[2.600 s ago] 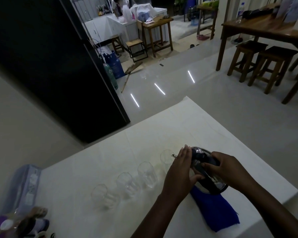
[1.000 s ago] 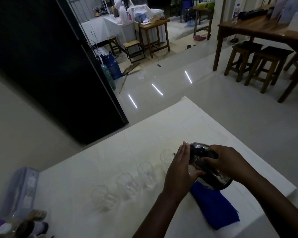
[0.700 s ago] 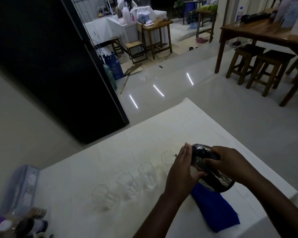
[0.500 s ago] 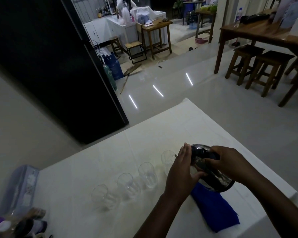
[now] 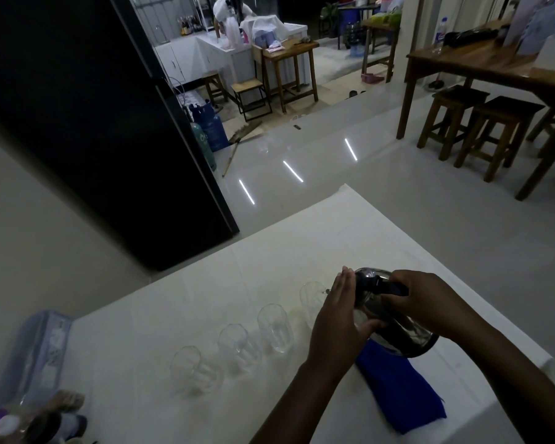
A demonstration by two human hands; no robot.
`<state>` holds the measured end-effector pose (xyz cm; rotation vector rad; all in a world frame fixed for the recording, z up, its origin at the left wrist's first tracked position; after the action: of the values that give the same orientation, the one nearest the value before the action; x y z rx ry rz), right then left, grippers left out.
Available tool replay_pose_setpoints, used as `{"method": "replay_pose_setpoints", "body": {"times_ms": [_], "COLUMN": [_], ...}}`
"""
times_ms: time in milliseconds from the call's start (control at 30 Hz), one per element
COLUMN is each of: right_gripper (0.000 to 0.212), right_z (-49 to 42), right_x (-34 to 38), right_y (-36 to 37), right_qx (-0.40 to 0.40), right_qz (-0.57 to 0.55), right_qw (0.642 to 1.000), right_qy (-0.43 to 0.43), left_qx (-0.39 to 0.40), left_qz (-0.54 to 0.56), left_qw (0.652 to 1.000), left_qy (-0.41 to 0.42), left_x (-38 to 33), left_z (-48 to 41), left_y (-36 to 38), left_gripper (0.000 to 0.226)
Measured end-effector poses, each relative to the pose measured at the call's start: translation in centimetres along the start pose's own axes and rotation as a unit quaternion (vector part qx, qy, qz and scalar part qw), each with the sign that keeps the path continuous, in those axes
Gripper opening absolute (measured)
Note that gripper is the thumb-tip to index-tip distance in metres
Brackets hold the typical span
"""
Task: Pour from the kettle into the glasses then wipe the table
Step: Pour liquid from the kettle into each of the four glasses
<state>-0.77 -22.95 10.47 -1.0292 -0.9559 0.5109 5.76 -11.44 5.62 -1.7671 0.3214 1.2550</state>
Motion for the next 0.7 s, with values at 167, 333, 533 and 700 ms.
{"method": "replay_pose_setpoints", "body": {"times_ms": [167,333,533,700], "right_gripper": [0.014,0.019,0.018,0.021], "right_z": [-0.09,-0.13,-0.24,-0.38], "right_x": [0.13,0.43,0.34,0.59], "right_y": [-0.31,-0.55,-0.36,-0.50], "right_qx": [-0.001,0.000,0.002,0.001], "right_qz": [0.005,0.011,0.013,0.024], "right_qw": [1.000,1.000,1.000,1.000], "right_qy": [-0.002,-0.002,-0.002,-0.005], "left_qx": [-0.005,-0.010,-0.012,-0.013], "left_qz": [0.010,0.005,0.004,0.011], "left_qw": [1.000,1.000,1.000,1.000], "left_qy": [-0.003,-0.006,-0.015,-0.015], "left_x": [0.01,0.09,0.49,0.54], "left_z": [0.02,-0.12,-0.07,-0.10], "left_y": [0.11,0.17,0.33,0.31], "left_gripper": [0.103,0.102,0.100,0.099]}}
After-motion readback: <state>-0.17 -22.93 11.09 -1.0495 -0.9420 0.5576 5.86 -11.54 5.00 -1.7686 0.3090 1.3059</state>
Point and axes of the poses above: each hand's wrist, its own z-axis away from the middle knuckle, its own y-axis out of the palm, x = y × z, the point moved 7 cm from there along -z, towards the middle knuckle, and after that the axes turned 12 degrees about z, right-handed, at the moved point
